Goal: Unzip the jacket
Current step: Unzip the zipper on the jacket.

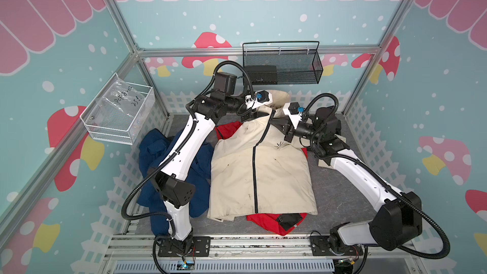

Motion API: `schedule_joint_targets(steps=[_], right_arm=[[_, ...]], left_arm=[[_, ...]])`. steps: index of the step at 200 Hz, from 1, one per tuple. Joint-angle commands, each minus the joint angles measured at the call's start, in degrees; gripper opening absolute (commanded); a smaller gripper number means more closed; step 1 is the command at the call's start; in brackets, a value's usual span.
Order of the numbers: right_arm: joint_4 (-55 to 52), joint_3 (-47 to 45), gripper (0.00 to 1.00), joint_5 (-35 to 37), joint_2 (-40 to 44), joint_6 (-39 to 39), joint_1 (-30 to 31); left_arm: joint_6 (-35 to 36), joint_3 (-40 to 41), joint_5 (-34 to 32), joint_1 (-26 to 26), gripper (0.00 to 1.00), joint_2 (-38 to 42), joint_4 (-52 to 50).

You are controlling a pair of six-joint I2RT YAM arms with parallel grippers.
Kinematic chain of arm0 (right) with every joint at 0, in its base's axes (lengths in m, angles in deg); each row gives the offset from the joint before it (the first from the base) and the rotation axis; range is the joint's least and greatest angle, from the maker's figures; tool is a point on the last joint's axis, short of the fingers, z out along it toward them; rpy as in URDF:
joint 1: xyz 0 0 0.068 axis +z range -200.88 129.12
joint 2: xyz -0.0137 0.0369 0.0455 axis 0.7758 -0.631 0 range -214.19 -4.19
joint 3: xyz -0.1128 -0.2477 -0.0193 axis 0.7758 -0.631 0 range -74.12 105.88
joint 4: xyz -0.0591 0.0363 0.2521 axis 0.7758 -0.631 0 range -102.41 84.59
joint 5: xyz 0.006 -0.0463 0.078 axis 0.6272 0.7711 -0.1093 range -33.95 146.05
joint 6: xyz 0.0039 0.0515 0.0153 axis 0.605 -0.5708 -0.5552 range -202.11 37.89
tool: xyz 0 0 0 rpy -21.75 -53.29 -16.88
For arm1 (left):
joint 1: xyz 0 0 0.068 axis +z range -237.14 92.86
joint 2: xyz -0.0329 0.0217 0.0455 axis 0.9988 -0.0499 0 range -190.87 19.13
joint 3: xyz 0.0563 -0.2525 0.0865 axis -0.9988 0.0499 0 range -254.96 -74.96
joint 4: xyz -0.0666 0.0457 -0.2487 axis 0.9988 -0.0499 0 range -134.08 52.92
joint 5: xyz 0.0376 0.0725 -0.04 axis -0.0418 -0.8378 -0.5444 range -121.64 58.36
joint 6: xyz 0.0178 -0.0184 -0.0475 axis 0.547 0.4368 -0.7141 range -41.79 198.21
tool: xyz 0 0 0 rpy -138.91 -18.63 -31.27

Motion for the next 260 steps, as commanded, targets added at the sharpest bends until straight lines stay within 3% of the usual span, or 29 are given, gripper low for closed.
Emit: schedule_joint_targets(steps=[1, 51, 108, 196, 232, 260], right_arm=[[2.1, -0.5, 0.0, 0.0, 2.2, 2.2, 0.4], [2.1, -0.5, 0.0, 0.7, 2.0, 2.4, 0.4], [2.1, -0.5, 0.0, 3.0, 1.4, 1.1, 0.5], [4.4, -1.6, 0.0, 5.8, -3.6, -7.6, 0.5], [8.0, -3.9, 0.0, 4.8, -5.3, -12.3, 1.0], [9.8, -6.6, 0.0, 4.9, -5.7, -14.4, 1.5]], left_arm=[[1.9, -0.7, -0.8, -0.1, 0.49, -1.1, -2.9], [1.9, 0.1, -1.0, -0.1, 0.37, -1.3, -3.7], [0.5, -2.4, 0.5, -0.6, 0.0, -2.2, -4.8], [-16.7, -9.4, 2.9, 0.7, 0.0, -4.2, 4.2], [-26.9, -9.0, 3.9, 2.2, 0.0, -4.2, 12.1], [-30.9, -7.7, 3.4, 2.3, 0.0, -3.7, 16.3]])
